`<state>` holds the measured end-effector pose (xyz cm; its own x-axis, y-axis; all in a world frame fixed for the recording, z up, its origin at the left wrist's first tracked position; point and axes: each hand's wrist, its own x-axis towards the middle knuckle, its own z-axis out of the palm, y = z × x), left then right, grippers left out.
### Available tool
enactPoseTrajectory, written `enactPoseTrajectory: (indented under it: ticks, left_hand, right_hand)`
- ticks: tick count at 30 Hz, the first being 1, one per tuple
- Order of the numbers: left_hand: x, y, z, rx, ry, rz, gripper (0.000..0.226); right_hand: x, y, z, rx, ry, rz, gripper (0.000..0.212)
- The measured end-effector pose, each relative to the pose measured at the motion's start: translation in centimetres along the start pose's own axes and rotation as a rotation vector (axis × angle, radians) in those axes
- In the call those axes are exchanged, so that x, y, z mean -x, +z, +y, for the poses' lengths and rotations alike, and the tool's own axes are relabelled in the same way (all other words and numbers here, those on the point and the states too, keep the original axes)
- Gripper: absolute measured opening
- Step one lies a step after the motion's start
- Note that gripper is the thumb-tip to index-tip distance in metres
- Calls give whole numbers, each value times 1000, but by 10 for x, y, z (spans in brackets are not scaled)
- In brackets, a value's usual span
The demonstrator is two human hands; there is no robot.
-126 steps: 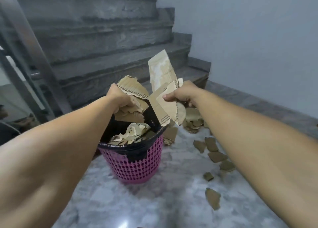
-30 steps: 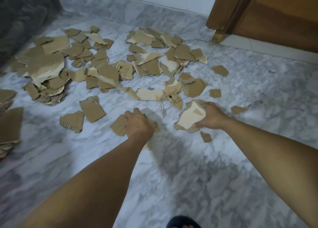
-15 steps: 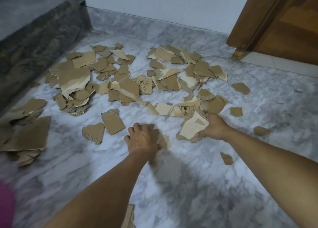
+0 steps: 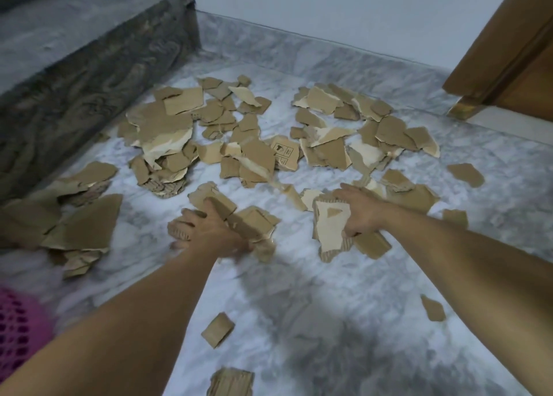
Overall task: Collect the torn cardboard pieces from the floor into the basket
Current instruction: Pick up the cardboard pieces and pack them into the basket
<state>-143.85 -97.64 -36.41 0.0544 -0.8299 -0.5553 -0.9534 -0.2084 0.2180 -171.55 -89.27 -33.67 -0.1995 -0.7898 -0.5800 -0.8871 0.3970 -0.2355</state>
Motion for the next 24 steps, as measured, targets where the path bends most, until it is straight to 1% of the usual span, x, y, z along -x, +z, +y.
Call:
enactPoseTrajectory:
  ticks: [2,5,7,9,12,14,16,18,20,21,23,24]
  left_hand:
    - [-4,3,4,-30,71,-6,130]
    - [2,7,14,-22,188,25,107]
    - [8,12,20,-73,241,71,99]
    - [11,18,23,-125,302,107,91]
    - [11,21,27,-129,334,87,88]
    - [10,20,30,-115,349,69,91]
    - [9,20,32,-107,373,67,94]
    - [10,20,35,-127,373,46,86]
    - [12,19,39,-153,355,16,75]
    - [14,18,42,-154,349,1,72]
    - [17,18,46,-164,354,-29,74]
    - [19,17,48,-188,363,-49,79]
  right_hand:
    - [-4,-1,-7,31,-38,21,95]
    - [-10,1,-11,92,-70,67,87]
    - [-11,2,-13,106,-78,67,79]
    - [-9,3,-17,87,-65,54,77]
    - [-6,2,-23,93,-33,21,84]
    - [-6,0,-24,51,-18,-7,87]
    - [-4,-2,-23,25,-20,-23,74]
    - [-1,-1,-22,3,-20,-16,65]
    - [2,2,-22,-12,-21,9,69]
    - [3,4,-22,-6,-27,22,78]
    - [6,7,-22,35,-47,27,96]
    - [7,7,-22,46,-57,28,100]
